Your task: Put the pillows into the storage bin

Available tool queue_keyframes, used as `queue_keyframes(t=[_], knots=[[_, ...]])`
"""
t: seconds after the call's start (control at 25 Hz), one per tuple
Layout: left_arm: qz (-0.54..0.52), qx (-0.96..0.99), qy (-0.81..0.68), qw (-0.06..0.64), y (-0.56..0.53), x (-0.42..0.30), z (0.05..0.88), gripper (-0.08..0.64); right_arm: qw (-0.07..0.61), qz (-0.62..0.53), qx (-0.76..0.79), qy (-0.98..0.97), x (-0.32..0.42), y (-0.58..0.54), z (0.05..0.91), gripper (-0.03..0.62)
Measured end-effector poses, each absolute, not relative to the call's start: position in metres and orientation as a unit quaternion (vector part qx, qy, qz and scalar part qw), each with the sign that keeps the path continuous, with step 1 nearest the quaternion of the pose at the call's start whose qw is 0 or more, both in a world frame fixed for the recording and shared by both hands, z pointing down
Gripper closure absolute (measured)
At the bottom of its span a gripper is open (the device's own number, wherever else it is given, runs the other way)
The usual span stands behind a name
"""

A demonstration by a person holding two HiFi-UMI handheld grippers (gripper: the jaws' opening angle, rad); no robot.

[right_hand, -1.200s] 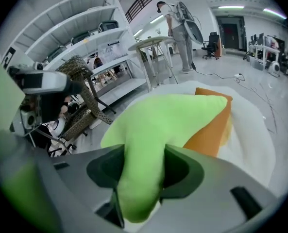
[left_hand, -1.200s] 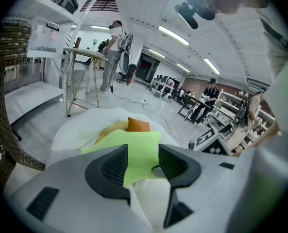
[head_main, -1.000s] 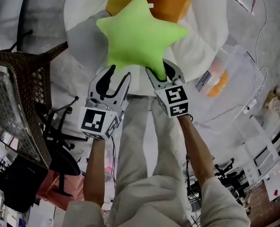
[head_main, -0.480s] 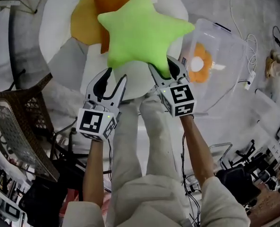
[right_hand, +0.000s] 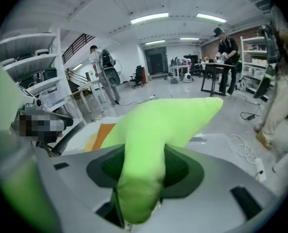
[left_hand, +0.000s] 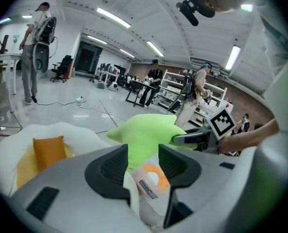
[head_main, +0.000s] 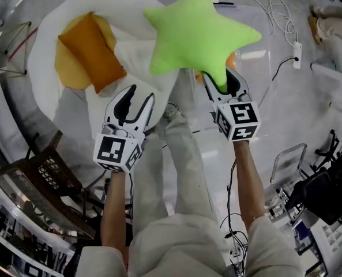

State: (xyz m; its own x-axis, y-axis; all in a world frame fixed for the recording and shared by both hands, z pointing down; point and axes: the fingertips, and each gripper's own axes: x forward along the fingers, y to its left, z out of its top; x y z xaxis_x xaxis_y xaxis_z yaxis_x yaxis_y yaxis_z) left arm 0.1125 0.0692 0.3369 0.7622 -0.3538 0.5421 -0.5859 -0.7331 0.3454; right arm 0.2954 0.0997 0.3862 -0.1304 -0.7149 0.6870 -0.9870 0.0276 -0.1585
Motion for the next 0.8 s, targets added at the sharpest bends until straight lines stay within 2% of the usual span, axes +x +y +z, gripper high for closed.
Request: queue_keyframes(t=[0.36,0.8], knots=[[0.257,0.922,-0.157,0.243,0.105,0.217,0.356,0.367,0.176,0.384,0.713,-0.56,0.418,0.199,0.431,0.387],[0.294,0.916,-0.116,0.245,0.149,0.235,0.411,0.367,0.147,0.497,0.7,-0.492,0.421,0.264,0.581,0.385]])
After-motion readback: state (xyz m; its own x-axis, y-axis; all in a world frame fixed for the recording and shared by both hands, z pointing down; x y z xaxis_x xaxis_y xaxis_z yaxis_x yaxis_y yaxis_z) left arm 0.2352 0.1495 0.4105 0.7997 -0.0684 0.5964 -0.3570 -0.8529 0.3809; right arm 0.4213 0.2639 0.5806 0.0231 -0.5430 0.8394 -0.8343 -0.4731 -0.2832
